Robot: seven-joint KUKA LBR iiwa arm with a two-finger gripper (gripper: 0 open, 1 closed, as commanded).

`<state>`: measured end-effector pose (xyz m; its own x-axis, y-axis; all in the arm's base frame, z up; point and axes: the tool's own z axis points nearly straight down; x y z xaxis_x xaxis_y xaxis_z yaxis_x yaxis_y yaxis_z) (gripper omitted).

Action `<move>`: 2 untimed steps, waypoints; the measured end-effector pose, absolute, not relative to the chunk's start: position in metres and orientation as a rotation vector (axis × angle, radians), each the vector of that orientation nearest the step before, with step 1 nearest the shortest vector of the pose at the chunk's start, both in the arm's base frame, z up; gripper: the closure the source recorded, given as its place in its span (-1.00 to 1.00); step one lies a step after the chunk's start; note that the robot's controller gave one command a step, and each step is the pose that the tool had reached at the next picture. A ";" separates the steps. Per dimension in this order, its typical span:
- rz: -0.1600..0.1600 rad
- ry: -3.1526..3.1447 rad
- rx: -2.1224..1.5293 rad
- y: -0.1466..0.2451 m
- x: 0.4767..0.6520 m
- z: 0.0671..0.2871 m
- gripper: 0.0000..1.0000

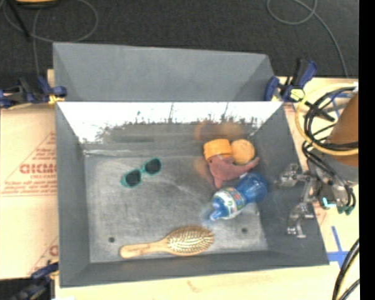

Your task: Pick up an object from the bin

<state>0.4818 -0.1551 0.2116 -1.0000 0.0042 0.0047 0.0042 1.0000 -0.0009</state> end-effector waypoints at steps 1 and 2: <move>0.004 -3.145 0.000 -0.154 0.484 0.216 -1.00; 0.010 -3.135 0.338 -0.142 0.540 0.174 -1.00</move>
Offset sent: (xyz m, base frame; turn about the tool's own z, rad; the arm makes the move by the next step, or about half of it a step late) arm 0.0901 0.0249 -0.0711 -0.3562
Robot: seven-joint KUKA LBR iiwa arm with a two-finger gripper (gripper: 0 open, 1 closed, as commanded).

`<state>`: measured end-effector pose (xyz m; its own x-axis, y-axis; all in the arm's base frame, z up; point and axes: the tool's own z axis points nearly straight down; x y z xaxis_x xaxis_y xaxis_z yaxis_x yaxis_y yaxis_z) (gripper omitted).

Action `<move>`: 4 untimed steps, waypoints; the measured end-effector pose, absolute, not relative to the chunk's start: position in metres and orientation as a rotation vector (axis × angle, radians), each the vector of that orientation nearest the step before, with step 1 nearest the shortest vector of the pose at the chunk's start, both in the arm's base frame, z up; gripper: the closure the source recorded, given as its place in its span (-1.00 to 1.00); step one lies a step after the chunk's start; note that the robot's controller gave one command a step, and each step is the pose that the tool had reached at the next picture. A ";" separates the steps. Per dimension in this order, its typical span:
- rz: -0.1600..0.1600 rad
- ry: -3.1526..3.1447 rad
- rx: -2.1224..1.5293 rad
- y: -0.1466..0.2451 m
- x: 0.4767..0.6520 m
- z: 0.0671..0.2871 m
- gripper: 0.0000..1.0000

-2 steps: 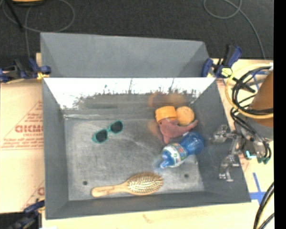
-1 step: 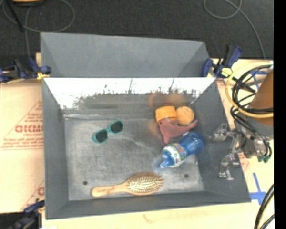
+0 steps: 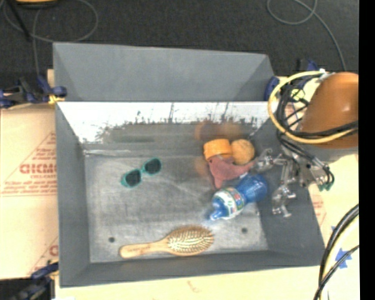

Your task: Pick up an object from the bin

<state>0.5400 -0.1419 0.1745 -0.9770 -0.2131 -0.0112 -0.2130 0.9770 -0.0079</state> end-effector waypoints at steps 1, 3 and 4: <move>-0.004 3.055 -0.707 -0.134 0.566 0.145 -1.00; -0.001 2.907 -1.168 -0.131 0.579 0.078 -1.00; -0.009 2.883 -1.222 -0.124 0.576 0.074 1.00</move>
Offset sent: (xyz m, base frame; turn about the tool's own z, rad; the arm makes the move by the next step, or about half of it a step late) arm 0.0370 0.0000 -0.0745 -0.3519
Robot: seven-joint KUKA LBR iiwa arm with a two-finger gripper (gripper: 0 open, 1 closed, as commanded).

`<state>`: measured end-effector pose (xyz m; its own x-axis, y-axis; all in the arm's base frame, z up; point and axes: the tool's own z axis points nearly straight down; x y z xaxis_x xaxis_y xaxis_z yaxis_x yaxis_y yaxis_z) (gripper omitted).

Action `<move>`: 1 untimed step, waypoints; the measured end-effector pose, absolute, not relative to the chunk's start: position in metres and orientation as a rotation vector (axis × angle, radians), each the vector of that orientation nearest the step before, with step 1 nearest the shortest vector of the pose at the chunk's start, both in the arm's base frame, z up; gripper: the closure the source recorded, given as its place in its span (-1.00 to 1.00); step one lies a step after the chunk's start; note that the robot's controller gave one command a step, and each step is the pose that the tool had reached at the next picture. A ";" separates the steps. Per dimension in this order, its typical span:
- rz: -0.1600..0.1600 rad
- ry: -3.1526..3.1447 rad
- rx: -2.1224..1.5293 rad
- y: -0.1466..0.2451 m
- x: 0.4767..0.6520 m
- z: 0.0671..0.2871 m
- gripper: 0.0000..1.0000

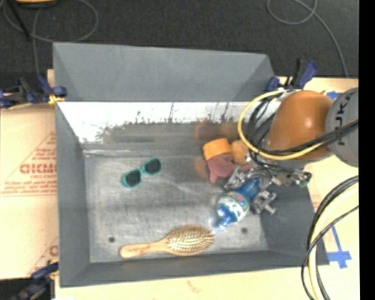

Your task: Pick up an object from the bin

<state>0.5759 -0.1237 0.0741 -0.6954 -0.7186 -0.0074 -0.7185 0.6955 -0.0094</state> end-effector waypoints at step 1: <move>-0.009 2.883 -1.222 -0.124 0.576 0.074 1.00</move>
Offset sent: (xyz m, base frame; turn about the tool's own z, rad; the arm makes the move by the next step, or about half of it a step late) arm 0.0001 0.0000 0.0360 0.0000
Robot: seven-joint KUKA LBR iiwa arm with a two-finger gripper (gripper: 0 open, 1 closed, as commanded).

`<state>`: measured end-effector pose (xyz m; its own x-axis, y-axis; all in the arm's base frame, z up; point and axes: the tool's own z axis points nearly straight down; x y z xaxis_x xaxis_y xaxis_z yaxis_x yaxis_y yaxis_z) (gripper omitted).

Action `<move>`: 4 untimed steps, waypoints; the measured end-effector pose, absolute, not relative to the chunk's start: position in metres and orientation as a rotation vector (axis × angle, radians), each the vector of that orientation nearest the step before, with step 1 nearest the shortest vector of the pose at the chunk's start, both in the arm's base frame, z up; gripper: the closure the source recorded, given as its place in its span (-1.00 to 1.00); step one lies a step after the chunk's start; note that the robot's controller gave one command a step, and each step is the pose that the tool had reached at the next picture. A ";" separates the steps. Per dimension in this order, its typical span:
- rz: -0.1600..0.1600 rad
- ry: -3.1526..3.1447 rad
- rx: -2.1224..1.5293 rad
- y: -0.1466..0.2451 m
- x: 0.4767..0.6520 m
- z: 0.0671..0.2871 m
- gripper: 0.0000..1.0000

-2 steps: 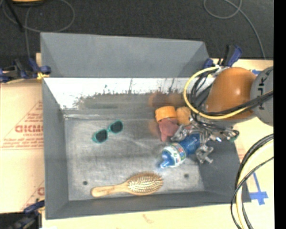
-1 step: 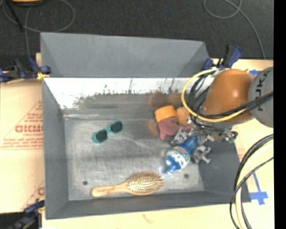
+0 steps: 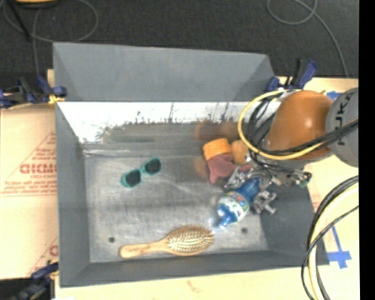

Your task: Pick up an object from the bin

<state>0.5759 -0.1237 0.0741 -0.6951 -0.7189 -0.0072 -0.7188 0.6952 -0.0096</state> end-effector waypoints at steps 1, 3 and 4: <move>-0.006 2.889 -1.224 -0.124 0.574 0.081 1.00; -0.005 2.892 -1.219 -0.125 0.575 0.113 1.00; -0.003 2.894 -1.216 -0.125 0.575 0.125 1.00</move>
Offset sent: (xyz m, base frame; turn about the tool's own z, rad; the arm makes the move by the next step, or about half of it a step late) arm -0.0002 0.0000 0.0497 0.0000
